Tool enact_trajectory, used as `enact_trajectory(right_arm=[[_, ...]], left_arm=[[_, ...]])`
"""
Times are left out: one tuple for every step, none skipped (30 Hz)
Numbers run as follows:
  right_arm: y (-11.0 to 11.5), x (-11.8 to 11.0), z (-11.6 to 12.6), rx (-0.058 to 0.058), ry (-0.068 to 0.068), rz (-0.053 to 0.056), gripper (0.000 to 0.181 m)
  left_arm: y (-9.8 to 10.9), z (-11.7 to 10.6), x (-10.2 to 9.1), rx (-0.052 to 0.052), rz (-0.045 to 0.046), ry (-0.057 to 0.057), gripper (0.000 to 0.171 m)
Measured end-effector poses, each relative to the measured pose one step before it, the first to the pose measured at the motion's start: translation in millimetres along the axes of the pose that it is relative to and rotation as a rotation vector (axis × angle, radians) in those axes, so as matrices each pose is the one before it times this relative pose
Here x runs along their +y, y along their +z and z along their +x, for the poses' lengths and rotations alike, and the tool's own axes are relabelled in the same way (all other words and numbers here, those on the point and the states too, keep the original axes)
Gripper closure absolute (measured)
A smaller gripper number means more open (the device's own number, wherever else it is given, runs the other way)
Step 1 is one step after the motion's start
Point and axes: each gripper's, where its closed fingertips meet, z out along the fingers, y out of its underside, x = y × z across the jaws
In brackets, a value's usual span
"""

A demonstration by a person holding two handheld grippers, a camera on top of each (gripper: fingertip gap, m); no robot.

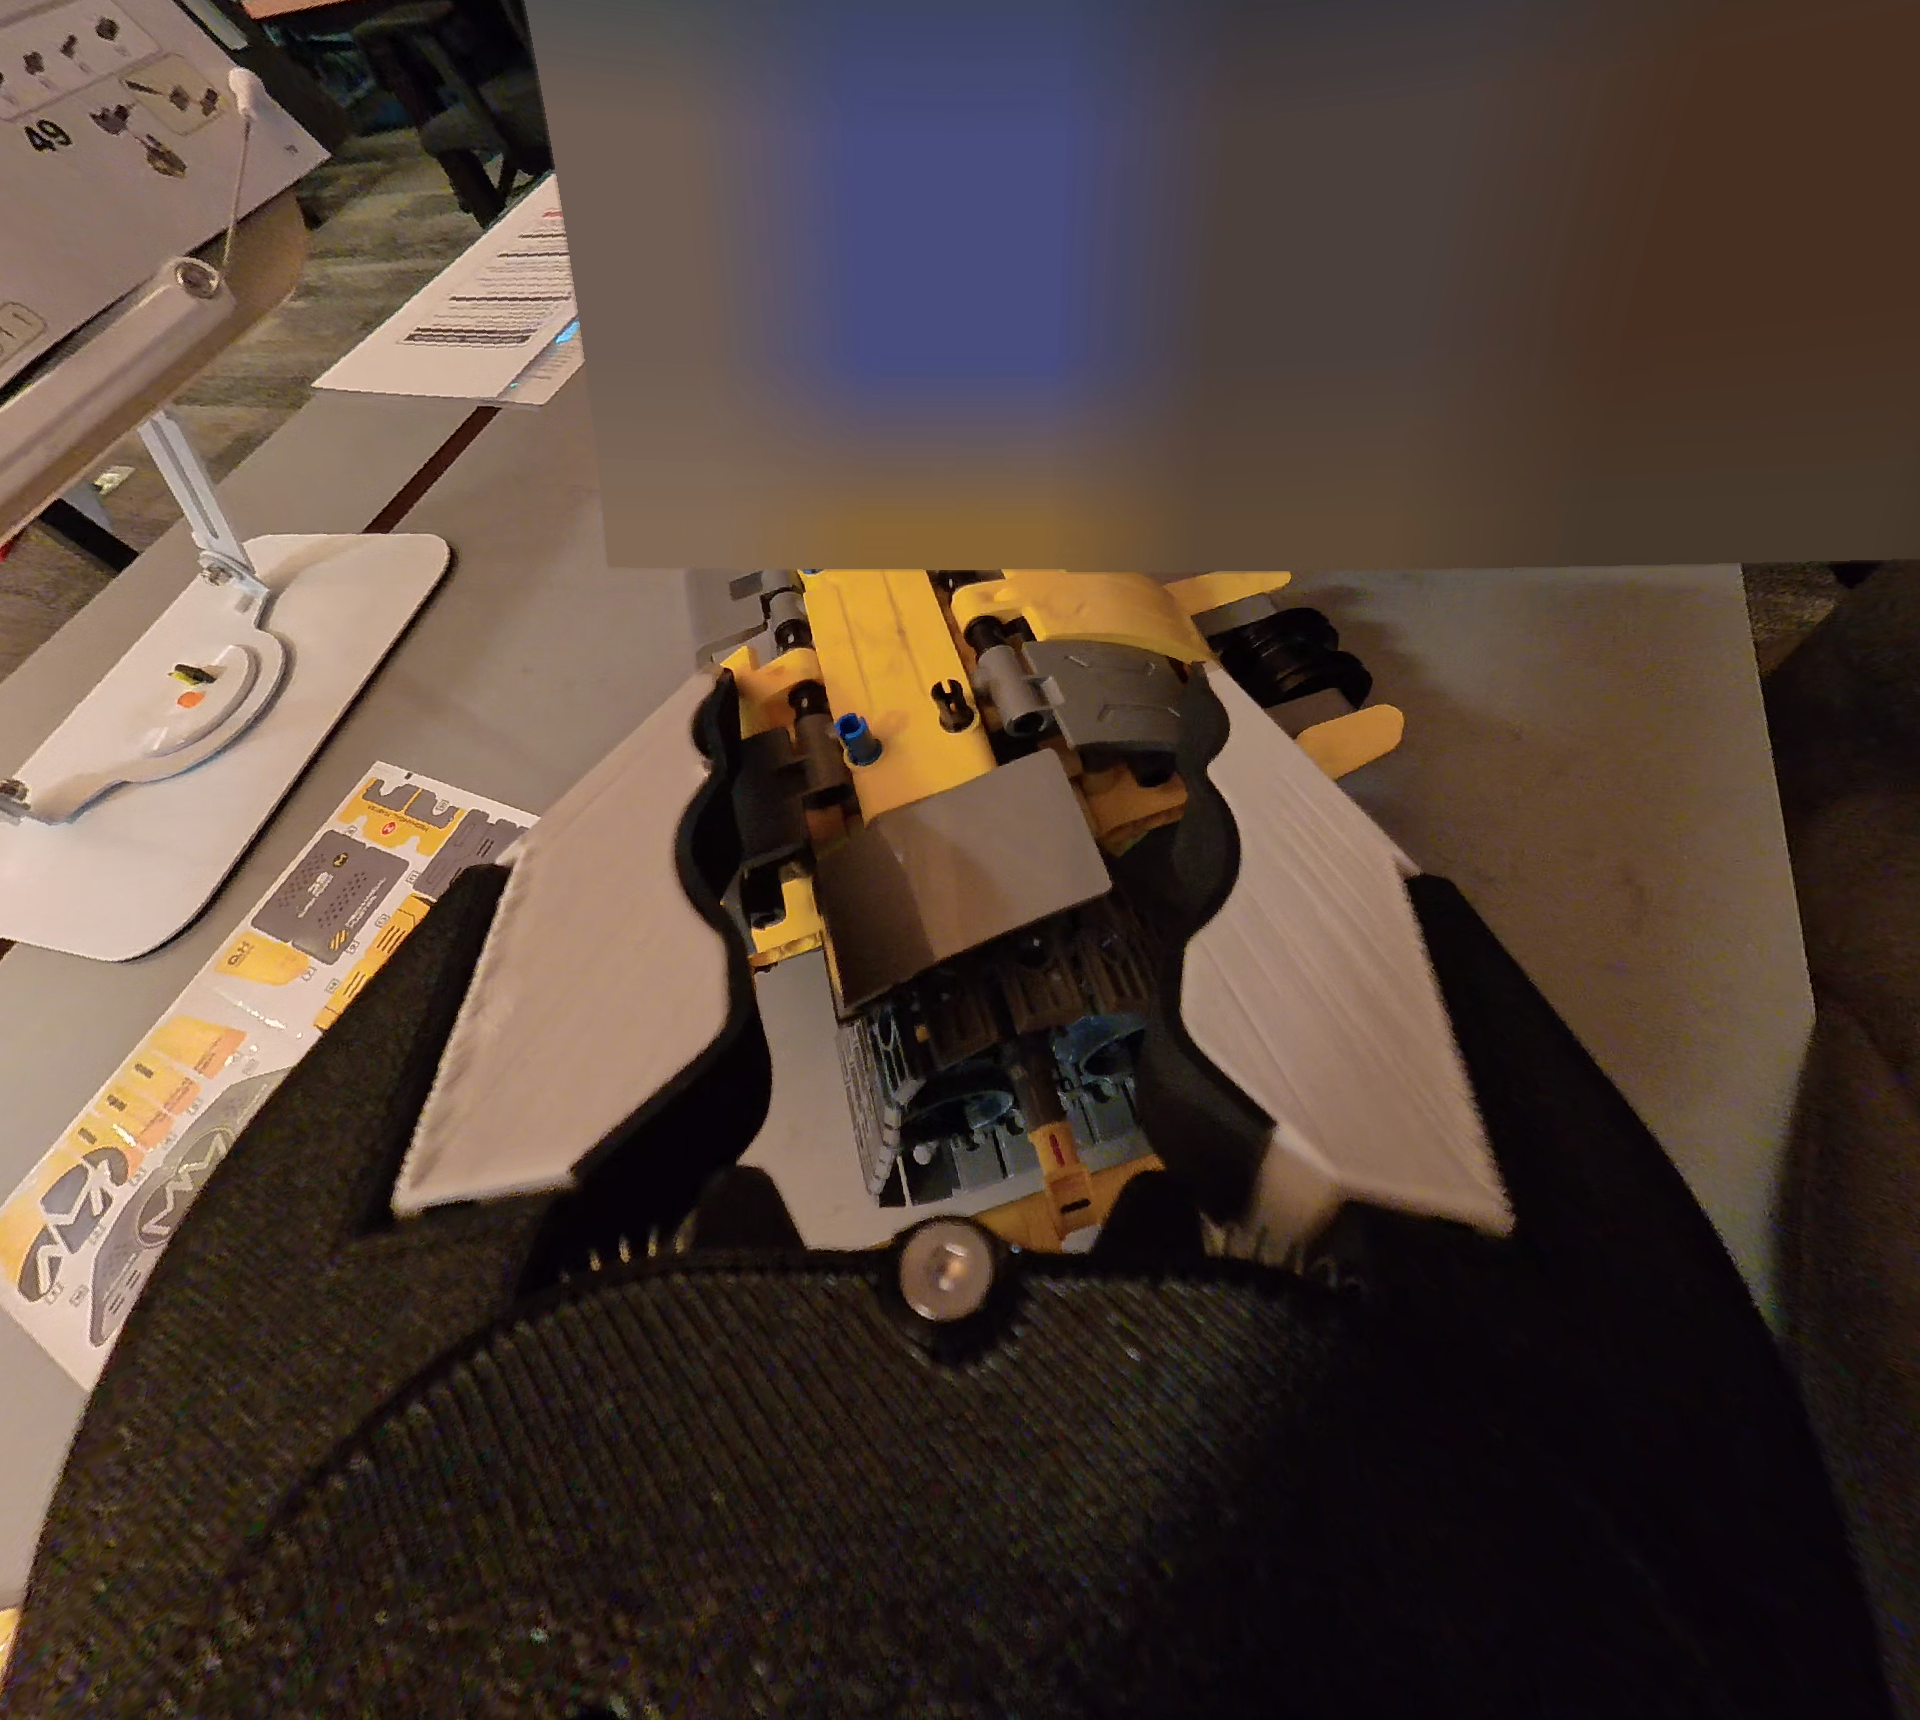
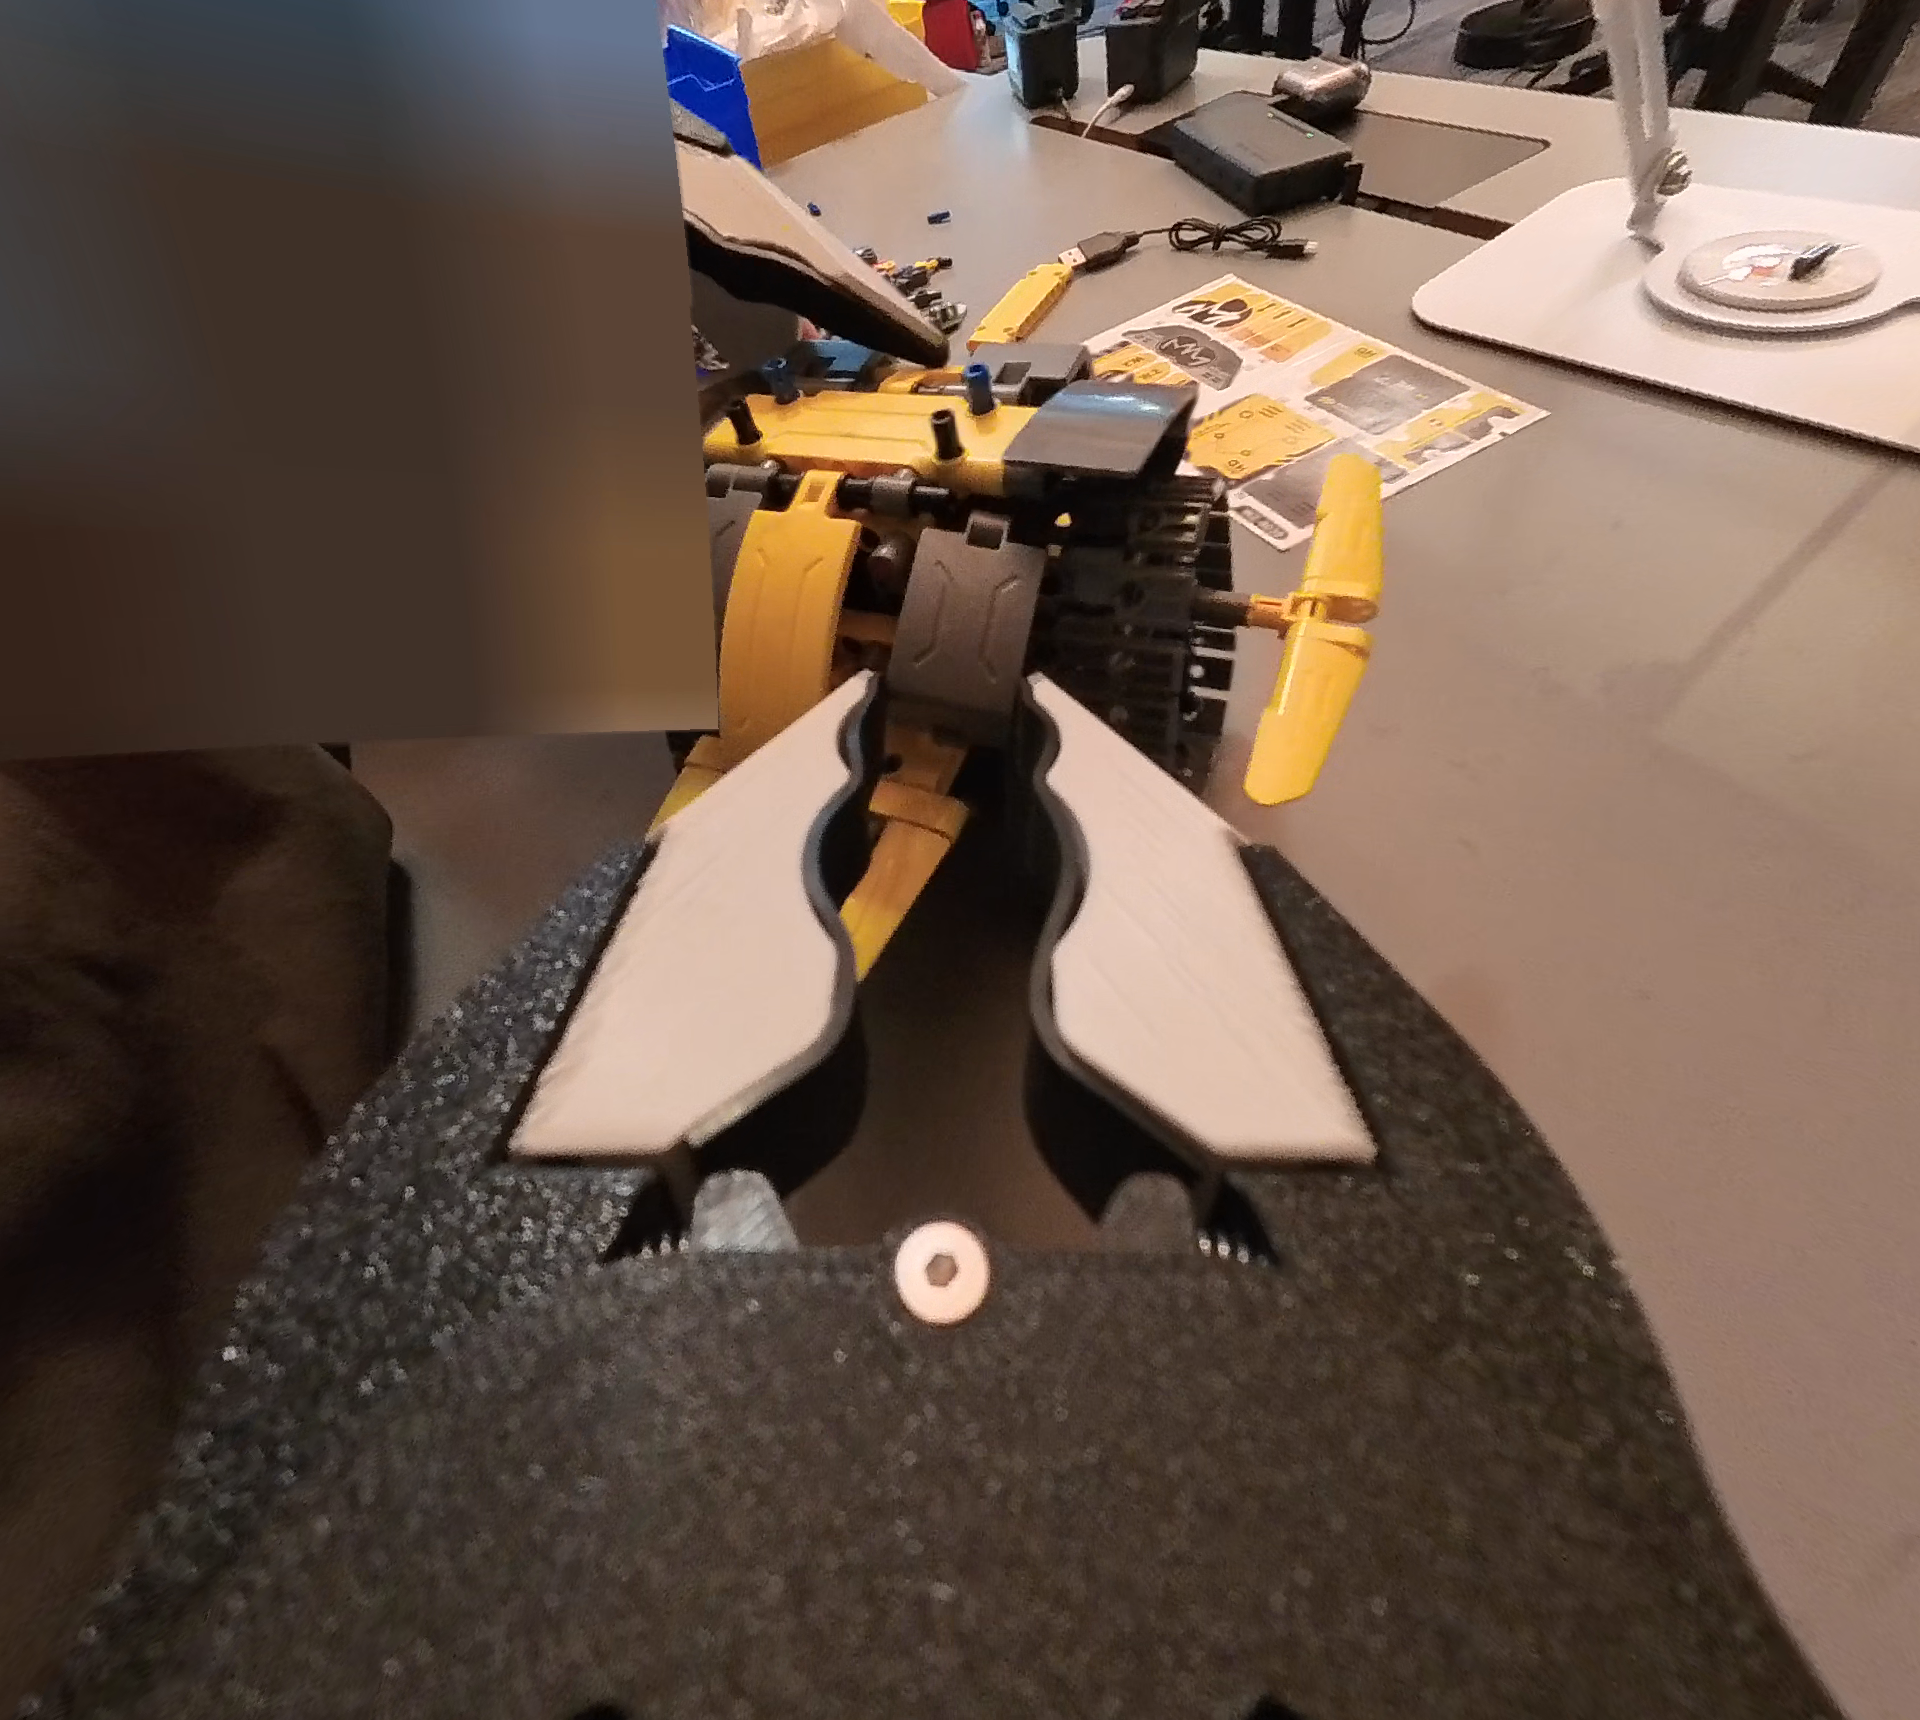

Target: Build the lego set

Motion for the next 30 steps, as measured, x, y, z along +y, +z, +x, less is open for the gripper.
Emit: enact_trajectory(right_arm=[[-0.48, -0.66, -0.17, 0.0037, 0.0001, 0.0018, 0.158], [-0.43, -0.9, -0.2, 0.0024, 0.0026, 0.0022, 0.158], [-0.4, -0.94, -0.36, 0.002, 0.0008, 0.0019, 0.158], [-0.22, -1.43, -1.04, -0.001, 0.0009, 0.0043, 0.158], [0.09, -1.26, -2.17, -0.0082, 0.0013, 0.0039, 0.158], [0.25, -0.86, -1.87, -0.0046, 0.0015, 0.0023, 0.158], [0.29, -0.19, -0.82, 0.0024, -0.0042, 0.0008, 0.158], [0.0, -0.13, 0.42, 0.0109, -0.0097, 0.0015, 0.158], [-0.38, 0.13, 1.67, 0.0171, -0.0112, 0.0022, 0.158], [-0.51, 0.49, 2.12, 0.0169, -0.008, 0.0019, 0.158], [-0.48, 0.13, 1.56, 0.0091, -0.0008, 0.0052, 0.158], [-0.46, -0.5, 0.98, 0.0032, 0.0055, 0.0113, 0.158], [-0.8, -1.47, 0.29, -0.0008, 0.0058, 0.0176, 0.158], [-0.77, -1.72, -0.08, -0.0016, 0.0033, 0.0189, 0.158], [-0.74, -1.78, -0.26, 0.0001, -0.0021, 0.0192, 0.158], [-0.64, -1.58, -0.23, 0.0019, -0.0096, 0.0197, 0.158], [-0.17, -0.02, 0.16, 0.0046, -0.0096, 0.011, 0.158], [0.62, 1.51, 0.12, 0.0018, -0.0077, 0.0017, 0.158], [0.7, 1.14, -0.6, -0.0039, -0.0105, 0.0063, 0.158], [0.51, -0.32, -1.28, -0.0067, -0.0128, 0.0152, 0.158], [0.41, 0.19, -0.72, -0.0053, -0.01, 0.009, 0.158], [0.06, -0.07, -0.08, -0.0019, -0.0087, 0.0088, 0.158], [0.02, 0.21, 0.24, -0.0027, -0.0043, 0.0052, 0.158], [0.49, 1.29, 0.25, -0.0058, 0.0031, -0.0029, 0.158], [0.96, 1.61, 0.14, -0.0057, 0.0034, -0.0068, 0.158], [1.37, 2.18, 0.27, -0.0038, -0.0002, -0.0131, 0.158], [1.51, 2.51, 0.12, -0.0018, -0.002, -0.0189, 0.157], [0.6, 0.01, 0.43, 0.0004, -0.0016, -0.0102, 0.158], [0.58, 0.64, 0.36, -0.0001, 0.0007, -0.018, 0.157], [0.2, -0.5, 0.12, -0.0003, -0.0012, -0.0097, 0.158]], left_arm=[[0.04, 0.08, -0.08, -0.0008, -0.00009, 0.0015, 0.088], [0.02, 0.28, -0.12, -0.0006, -0.00006, 0.0017, 0.088], [-0.05, 0.27, -0.08, -0.0003, 0.0001, 0.0012, 0.088], [0.09, 0.22, -0.05, -0.0006, 0.00017, 0.0016, 0.088], [0.05, 0.13, -0.15, -0.0013, 0.00025, 0.0013, 0.089], [0.03, 0.07, -0.19, -0.0015, 0.00097, 0.0002, 0.089], [0.09, 0.18, -0.14, -0.0009, 0.00125, 0.0001, 0.089], [0.05, 0.07, 0.0, -0.001, 0.00133, 0.0004, 0.09], [-0.1, 0.05, -0.02, -0.0006, 0.00021, 0.0008, 0.09], [0.04, 0.17, 0.02, 0.0008, -0.00056, 0.0005, 0.09], [0.07, 0.12, -0.09, -0.0002, 0.0001, 0.0007, 0.09], [0.0, -0.04, -0.01, -0.0001, 0.00006, 0.0003, 0.09], [0.06, 0.03, 0.04, 0.0, 0.00033, -0.0002, 0.09], [-0.05, -0.05, -0.04, -0.0005, 0.00057, -0.0004, 0.09], [-0.04, -0.14, 0.02, 0.0, 0.00037, -0.0009, 0.09], [-0.05, 0.02, 0.01, 0.0005, 0.00035, -0.0007, 0.09], [0.05, 0.02, -0.06, 0.0007, 0.00058, -0.0003, 0.09], [0.07, 0.08, 0.03, 0.0004, 0.0004, 0.0001, 0.09], [0.09, 0.05, -0.09, -0.0002, 0.00021, 0.0004, 0.09], [-0.01, -0.11, 0.01, -0.0008, -0.0001, 0.0001, 0.09], [-0.01, 0.05, 0.02, 0.0002, -0.00012, -0.0004, 0.09], [0.03, -0.12, -0.02, -0.0003, 0.00025, -0.0003, 0.09], [-0.07, 0.05, 0.01, 0.0002, 0.00023, -0.0004, 0.09], [0.14, 0.06, 0.02, 0.0002, 0.00019, 0.0, 0.09], [0.06, 0.08, -0.07, -0.0005, -0.00004, 0.0007, 0.09], [-0.02, 0.13, 0.0, 0.0005, -0.0001, 0.0006, 0.09], [0.02, -0.01, -0.05, -0.0001, 0.00035, 0.0001, 0.09], [-0.02, -0.14, 0.0, 0.0, 0.00057, -0.0009, 0.09], [0.16, 0.18, 0.03, 0.0012, 0.00025, -0.0012, 0.09], [-0.05, -0.17, -0.03, -0.001, 0.00054, 0.0004, 0.09]])
